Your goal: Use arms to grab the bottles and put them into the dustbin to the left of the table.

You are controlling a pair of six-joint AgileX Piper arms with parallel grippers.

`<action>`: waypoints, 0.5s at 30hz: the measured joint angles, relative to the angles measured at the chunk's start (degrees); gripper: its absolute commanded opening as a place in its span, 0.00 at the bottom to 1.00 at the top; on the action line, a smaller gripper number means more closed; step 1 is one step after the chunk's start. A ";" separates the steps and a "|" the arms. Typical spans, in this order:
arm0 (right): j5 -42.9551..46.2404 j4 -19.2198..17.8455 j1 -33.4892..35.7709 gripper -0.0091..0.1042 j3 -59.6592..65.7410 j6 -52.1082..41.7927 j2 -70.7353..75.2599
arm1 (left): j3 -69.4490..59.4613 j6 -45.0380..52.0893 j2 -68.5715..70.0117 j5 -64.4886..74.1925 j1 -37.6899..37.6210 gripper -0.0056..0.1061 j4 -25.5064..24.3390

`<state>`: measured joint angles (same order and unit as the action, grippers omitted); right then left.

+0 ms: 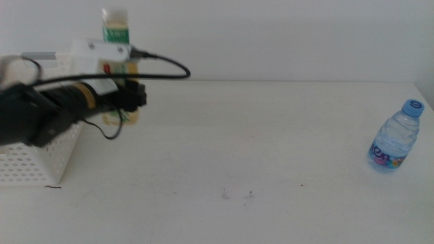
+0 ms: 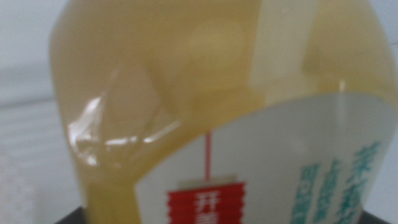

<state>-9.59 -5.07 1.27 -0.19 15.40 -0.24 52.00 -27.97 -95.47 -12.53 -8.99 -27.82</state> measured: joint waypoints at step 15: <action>0.00 0.00 0.00 0.84 0.00 0.00 0.00 | 8.52 17.58 18.83 37.29 0.52 0.04 19.16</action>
<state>-9.59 -5.07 1.27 -0.19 15.40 -0.24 60.53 -10.39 -76.64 24.76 -8.47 -8.65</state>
